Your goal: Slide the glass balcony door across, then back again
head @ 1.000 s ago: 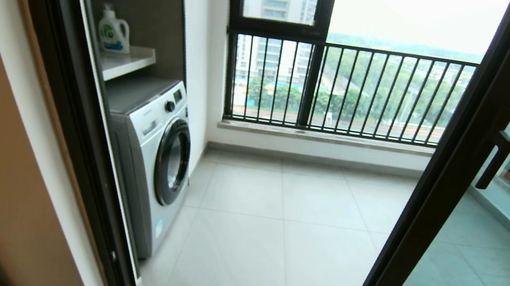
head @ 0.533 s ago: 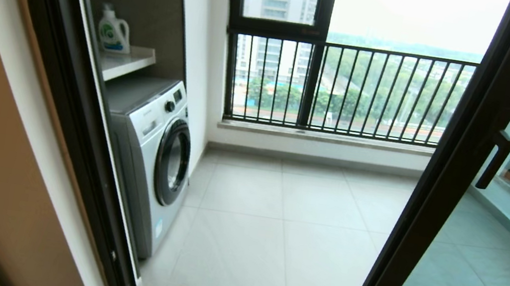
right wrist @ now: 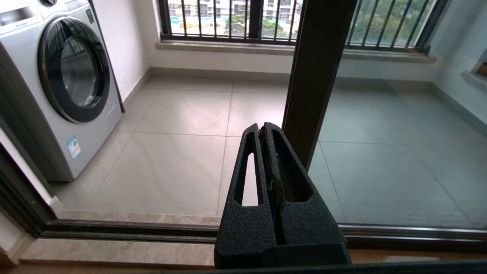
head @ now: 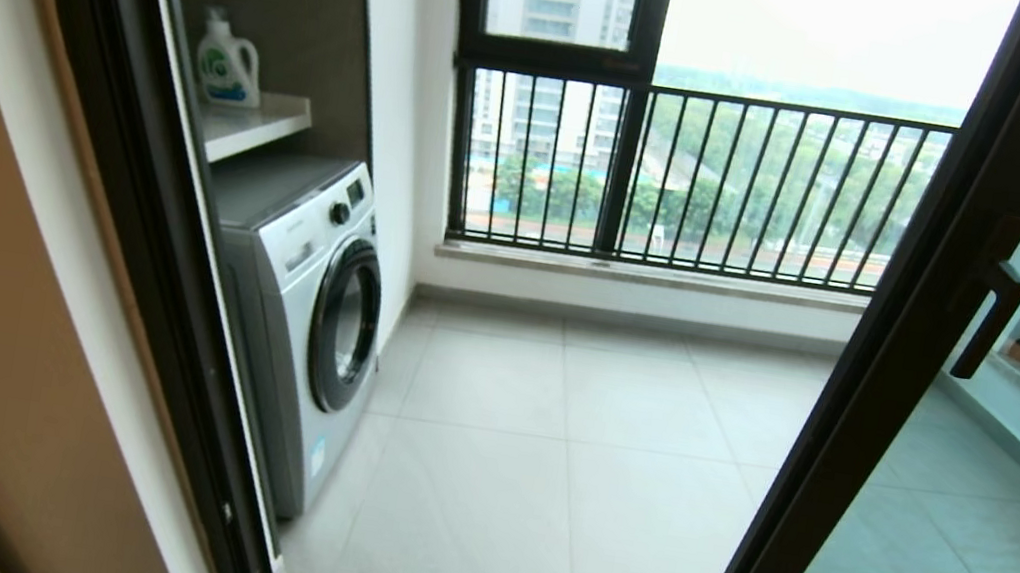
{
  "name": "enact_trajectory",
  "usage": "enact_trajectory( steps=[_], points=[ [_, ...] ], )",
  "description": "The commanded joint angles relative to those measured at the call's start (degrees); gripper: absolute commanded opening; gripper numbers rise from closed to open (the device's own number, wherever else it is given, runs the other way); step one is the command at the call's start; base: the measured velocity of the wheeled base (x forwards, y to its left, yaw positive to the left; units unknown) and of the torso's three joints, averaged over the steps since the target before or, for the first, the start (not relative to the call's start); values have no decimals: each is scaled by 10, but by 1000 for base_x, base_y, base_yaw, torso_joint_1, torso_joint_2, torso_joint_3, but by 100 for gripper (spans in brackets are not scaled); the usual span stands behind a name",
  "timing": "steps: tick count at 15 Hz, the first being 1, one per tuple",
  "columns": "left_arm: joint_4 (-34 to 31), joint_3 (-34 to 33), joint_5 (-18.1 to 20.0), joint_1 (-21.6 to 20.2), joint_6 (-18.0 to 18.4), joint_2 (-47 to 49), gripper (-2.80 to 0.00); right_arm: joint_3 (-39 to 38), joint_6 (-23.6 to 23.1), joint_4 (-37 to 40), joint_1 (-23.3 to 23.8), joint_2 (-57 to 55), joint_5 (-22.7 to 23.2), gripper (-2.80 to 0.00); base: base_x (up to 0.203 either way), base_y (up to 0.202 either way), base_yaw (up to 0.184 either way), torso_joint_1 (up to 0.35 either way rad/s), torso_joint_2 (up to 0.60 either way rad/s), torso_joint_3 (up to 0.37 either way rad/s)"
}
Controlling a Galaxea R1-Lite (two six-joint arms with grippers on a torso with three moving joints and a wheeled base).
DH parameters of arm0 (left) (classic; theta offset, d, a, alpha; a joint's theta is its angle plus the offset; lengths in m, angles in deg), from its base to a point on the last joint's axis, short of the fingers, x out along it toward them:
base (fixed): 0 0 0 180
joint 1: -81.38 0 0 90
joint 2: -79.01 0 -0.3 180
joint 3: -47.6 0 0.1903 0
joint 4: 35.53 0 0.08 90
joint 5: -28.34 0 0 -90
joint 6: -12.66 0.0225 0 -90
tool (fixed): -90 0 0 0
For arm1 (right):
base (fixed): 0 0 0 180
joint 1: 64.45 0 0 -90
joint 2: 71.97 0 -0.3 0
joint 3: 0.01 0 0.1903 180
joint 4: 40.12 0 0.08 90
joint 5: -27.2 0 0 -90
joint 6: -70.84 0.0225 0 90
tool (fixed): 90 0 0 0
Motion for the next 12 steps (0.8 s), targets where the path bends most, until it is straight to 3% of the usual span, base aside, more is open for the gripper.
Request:
enact_trajectory(
  steps=[1,12],
  points=[
    [0,0,0,0,0,1,-280,-8,11,0,-1,-2,-2,-280,0,0,0,0,0,0],
    [0,0,0,0,0,1,-280,-7,19,0,-1,-2,-4,-280,0,0,0,0,0,0]
  ],
)
